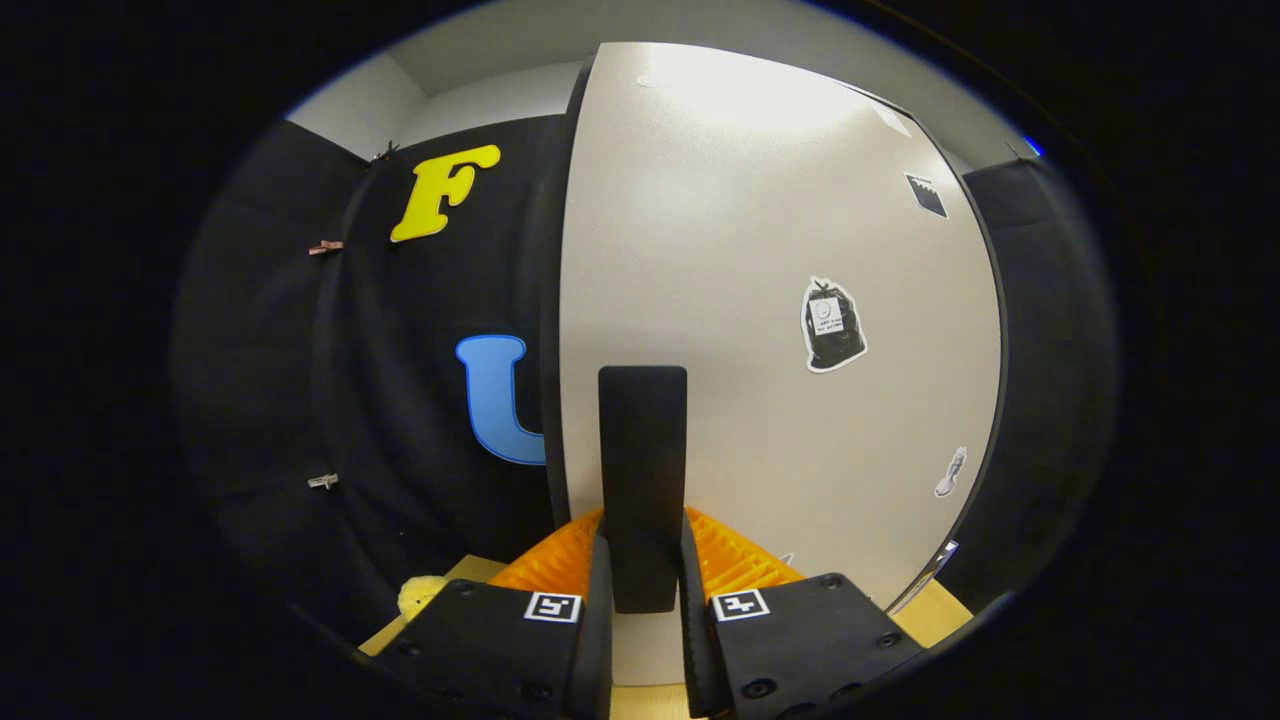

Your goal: Open the shoe cabinet door, grab the shoes and put them into the shoe cabinet, then close the shoe cabinet door.

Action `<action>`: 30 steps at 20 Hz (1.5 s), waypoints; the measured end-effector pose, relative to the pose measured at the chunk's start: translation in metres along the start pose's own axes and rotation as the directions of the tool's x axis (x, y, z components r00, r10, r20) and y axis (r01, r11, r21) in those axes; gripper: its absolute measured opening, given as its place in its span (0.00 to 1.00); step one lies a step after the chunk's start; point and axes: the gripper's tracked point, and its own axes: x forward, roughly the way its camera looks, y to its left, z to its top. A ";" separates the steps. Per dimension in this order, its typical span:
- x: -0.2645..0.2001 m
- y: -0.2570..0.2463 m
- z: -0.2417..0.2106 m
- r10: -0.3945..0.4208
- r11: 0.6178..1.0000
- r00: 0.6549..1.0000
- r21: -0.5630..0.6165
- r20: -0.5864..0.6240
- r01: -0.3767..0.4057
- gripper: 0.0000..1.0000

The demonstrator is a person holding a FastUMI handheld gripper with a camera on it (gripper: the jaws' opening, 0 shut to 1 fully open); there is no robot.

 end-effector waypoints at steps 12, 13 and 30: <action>-0.098 -0.036 -0.001 0.142 0.990 0.989 -0.006 -0.033 -0.142 0.32; -0.106 -0.039 -0.002 0.160 0.987 0.987 -0.007 -0.036 -0.160 0.32; -0.207 -0.117 0.002 0.319 0.946 0.946 -0.042 -0.054 -0.321 0.32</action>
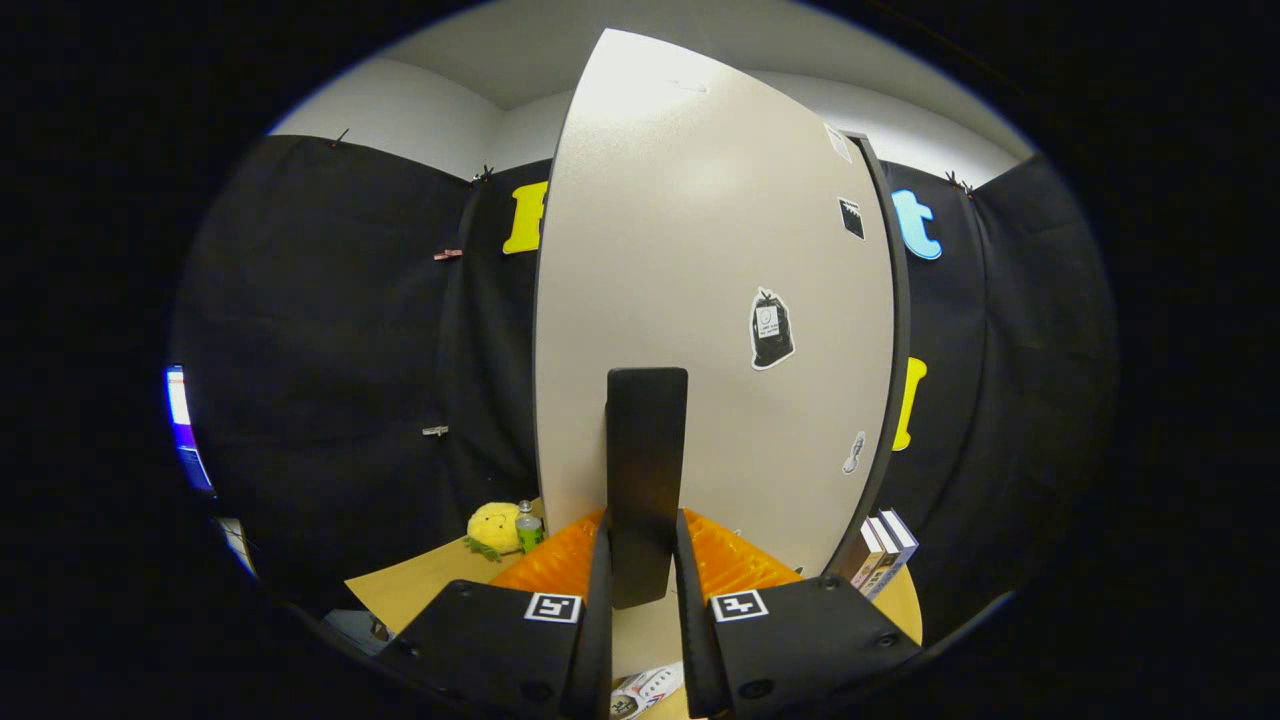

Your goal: Open the shoe cabinet door, grab the shoes and put them into the shoe cabinet, then close the shoe cabinet door.

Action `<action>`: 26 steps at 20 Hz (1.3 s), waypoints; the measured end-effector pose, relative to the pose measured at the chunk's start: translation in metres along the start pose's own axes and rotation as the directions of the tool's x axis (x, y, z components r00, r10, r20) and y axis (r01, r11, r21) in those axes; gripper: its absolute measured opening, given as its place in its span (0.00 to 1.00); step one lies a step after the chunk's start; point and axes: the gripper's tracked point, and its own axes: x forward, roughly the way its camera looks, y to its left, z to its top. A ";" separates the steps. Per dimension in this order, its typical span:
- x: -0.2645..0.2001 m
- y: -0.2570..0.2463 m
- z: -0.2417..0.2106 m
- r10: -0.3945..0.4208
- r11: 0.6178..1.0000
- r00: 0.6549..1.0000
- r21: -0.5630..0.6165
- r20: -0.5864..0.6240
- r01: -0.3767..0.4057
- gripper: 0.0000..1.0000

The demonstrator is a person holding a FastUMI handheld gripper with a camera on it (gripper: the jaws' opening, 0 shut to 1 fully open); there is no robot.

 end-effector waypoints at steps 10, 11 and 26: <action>-0.039 -0.033 -0.002 -0.045 0.998 0.999 0.037 0.001 0.044 0.32; -0.043 -0.036 -0.002 -0.053 0.998 0.999 0.039 0.000 0.053 0.32; -0.123 -0.104 0.015 -0.310 0.950 0.949 0.052 0.062 0.308 0.32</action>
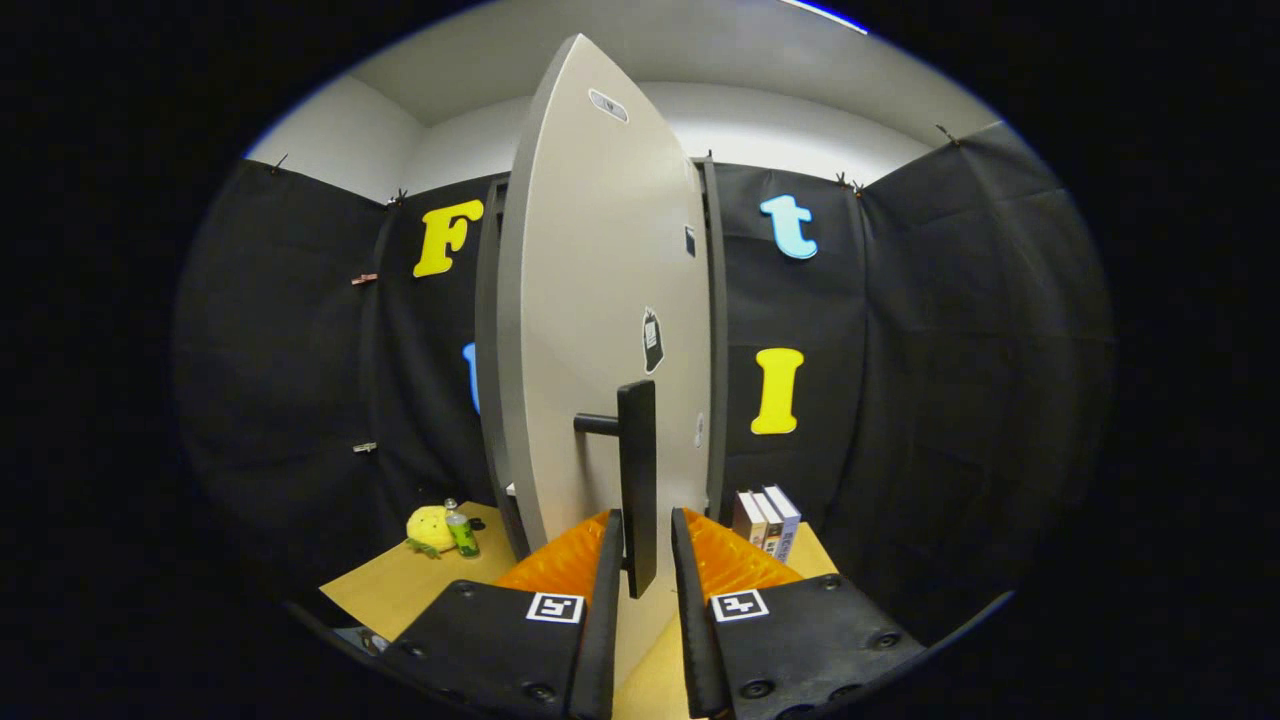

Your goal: Open the shoe cabinet door, grab the shoes and put them into the shoe cabinet, then close the shoe cabinet door.

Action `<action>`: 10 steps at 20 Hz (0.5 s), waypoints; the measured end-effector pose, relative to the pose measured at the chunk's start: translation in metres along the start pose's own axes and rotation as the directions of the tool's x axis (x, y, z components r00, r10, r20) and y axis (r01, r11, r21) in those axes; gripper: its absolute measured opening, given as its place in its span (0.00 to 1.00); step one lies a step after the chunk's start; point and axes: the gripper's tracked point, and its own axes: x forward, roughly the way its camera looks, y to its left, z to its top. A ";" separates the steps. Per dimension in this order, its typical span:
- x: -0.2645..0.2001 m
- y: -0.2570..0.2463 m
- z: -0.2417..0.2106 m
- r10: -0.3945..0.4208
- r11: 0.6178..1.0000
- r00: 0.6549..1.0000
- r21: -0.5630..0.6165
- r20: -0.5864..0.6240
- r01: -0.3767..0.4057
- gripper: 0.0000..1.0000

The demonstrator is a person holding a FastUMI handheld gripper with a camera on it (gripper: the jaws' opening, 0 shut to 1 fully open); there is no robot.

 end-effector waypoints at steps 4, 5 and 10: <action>-0.033 -0.025 0.010 -0.074 0.997 0.997 -0.029 0.035 0.075 0.32; -0.037 -0.027 0.010 -0.082 0.996 0.996 -0.029 0.034 0.083 0.32; -0.041 -0.024 0.004 -0.083 0.997 0.997 0.001 0.011 0.083 0.32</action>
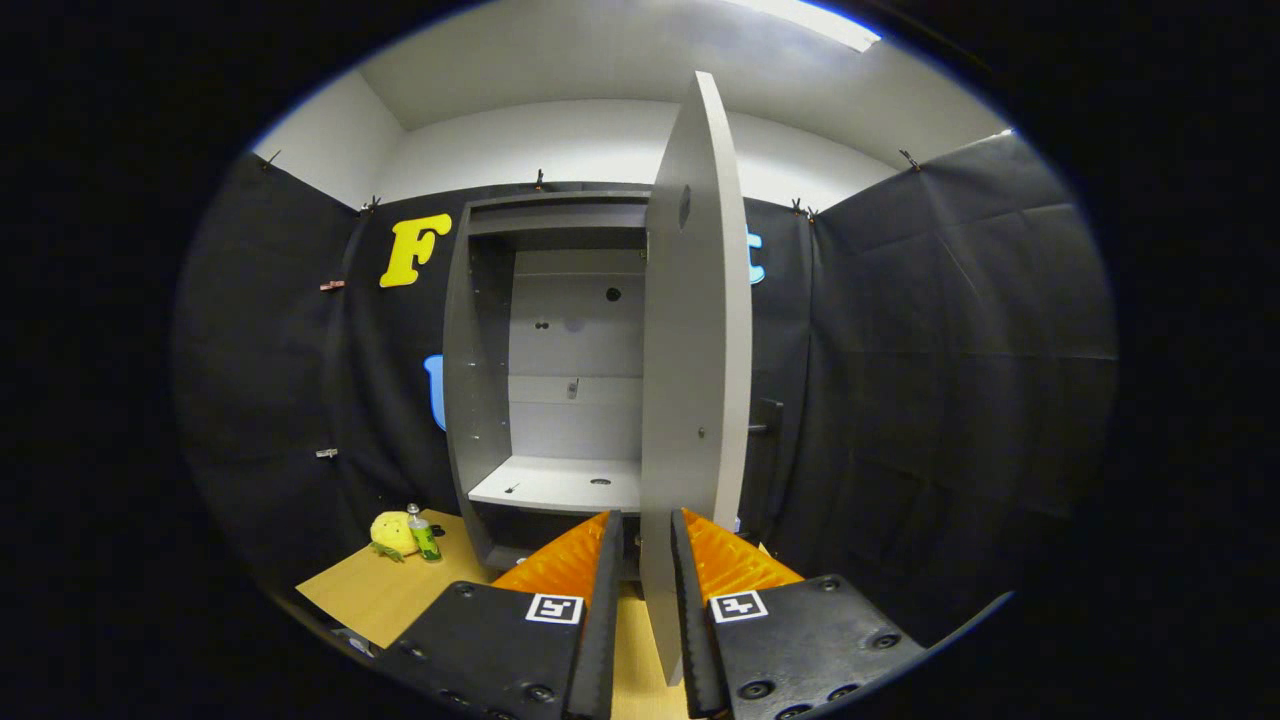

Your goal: Open the shoe cabinet door, grab the shoes and put them into the shoe cabinet, then close the shoe cabinet door.

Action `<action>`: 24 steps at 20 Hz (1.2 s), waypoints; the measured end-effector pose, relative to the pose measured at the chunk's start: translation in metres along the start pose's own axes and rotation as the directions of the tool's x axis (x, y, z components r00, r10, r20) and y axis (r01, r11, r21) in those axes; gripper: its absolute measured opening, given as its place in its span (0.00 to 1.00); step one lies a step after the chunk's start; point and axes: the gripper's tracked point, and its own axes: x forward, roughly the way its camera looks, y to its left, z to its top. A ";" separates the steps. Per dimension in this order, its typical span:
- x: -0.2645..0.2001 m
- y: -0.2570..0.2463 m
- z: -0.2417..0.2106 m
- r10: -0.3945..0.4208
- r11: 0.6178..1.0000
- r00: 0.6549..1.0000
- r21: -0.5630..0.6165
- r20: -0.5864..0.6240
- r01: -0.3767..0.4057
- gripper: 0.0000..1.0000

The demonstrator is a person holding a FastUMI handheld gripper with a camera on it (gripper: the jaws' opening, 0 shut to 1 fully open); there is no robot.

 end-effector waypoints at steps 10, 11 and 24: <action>0.015 0.085 -0.063 0.049 0.999 0.989 0.017 -0.143 -0.047 0.32; 0.019 0.097 -0.078 0.049 0.999 0.984 0.026 -0.173 -0.045 0.32; 0.043 0.170 -0.336 -0.051 0.997 0.820 0.023 -0.571 0.079 0.32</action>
